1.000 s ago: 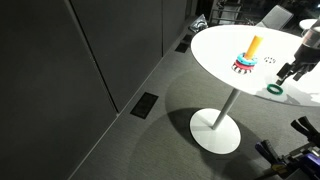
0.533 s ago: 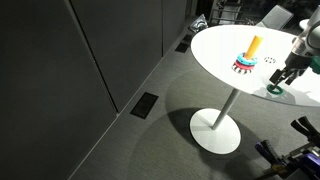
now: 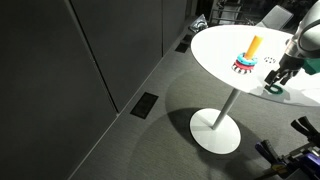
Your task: Put the green ring onto the ring toss
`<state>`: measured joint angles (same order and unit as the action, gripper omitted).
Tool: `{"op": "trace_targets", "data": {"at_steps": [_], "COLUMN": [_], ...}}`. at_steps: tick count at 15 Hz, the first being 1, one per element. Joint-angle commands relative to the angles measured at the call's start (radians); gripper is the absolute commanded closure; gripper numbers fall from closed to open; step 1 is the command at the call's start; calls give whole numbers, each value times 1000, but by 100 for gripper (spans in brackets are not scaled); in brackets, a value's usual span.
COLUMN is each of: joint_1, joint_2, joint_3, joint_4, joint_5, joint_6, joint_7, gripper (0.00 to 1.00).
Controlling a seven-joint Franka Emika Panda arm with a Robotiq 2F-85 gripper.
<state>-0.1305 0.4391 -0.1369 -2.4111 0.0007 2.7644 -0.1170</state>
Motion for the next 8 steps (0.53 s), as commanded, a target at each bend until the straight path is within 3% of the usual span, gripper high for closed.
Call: {"op": "trace_targets", "data": {"at_steps": [1,4,6,8], "joint_1": [1,6,8,8], "joint_2": [16,22,25,25], "joint_3": [8,9,10,11], "joint_4": [22,25,27,29], "joint_5": [-13,-15,-15,-14], "joint_6": [1,1,1,0], "joint_7": [25,27,27,27], "gripper": [0,0,27,44]}}
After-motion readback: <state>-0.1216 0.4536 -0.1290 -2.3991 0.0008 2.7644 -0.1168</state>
